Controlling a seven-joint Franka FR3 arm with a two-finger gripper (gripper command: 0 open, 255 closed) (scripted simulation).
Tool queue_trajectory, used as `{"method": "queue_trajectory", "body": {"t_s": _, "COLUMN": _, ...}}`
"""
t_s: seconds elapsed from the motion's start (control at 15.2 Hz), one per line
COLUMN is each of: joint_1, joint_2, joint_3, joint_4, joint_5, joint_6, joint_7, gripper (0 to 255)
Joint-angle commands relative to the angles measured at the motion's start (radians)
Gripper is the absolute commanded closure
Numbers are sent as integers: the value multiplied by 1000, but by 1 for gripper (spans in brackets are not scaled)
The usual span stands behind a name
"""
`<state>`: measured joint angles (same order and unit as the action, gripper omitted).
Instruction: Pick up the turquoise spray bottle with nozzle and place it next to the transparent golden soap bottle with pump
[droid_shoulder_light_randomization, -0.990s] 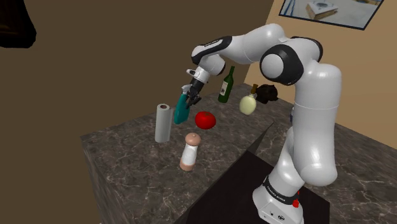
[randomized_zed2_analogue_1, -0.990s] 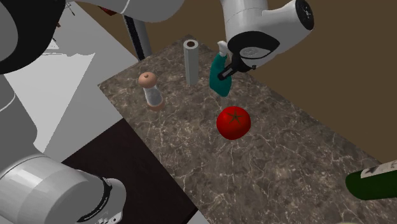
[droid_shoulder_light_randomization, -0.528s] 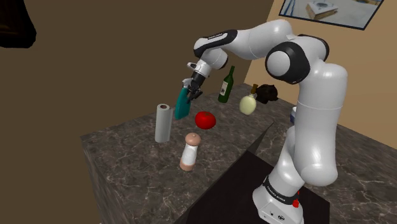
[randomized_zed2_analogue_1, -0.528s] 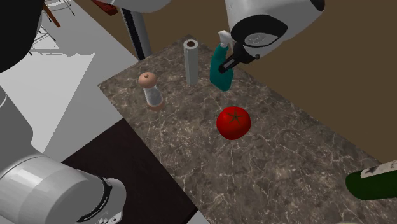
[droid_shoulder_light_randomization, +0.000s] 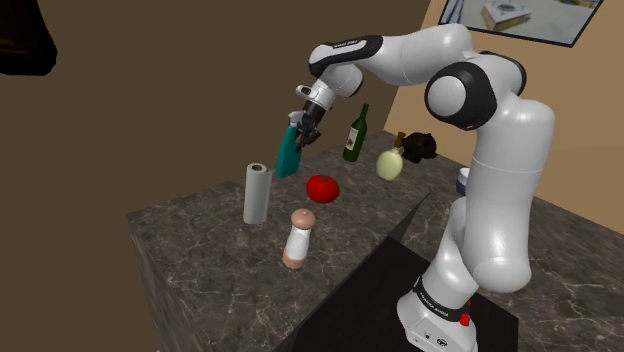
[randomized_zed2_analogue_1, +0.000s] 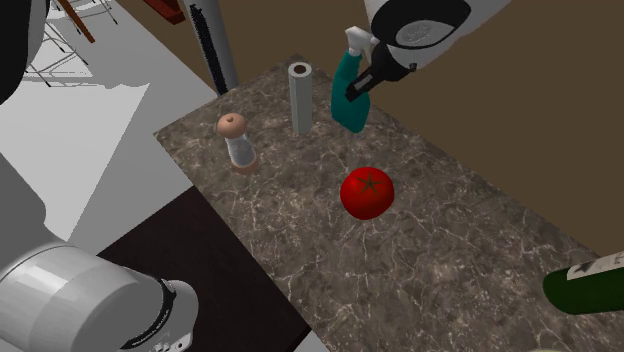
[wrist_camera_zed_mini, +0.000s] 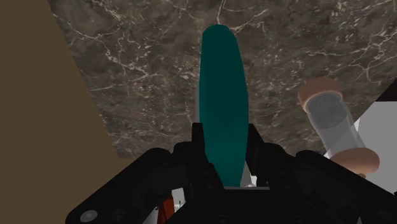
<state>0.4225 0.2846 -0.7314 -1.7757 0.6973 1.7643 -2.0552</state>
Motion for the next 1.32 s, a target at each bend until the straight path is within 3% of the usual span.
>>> {"method": "queue_trajectory", "body": {"t_s": 0.0, "joint_1": 0, "joint_2": -10, "joint_3": -3, "joint_4": 15, "joint_5": -10, "joint_6": -18, "joint_7": 13, "gripper": 255}}
{"method": "queue_trajectory", "body": {"t_s": 1.25, "joint_1": -15, "joint_2": -49, "joint_3": -19, "joint_4": 216, "joint_5": -51, "joint_6": -215, "joint_7": 132, "gripper": 255}}
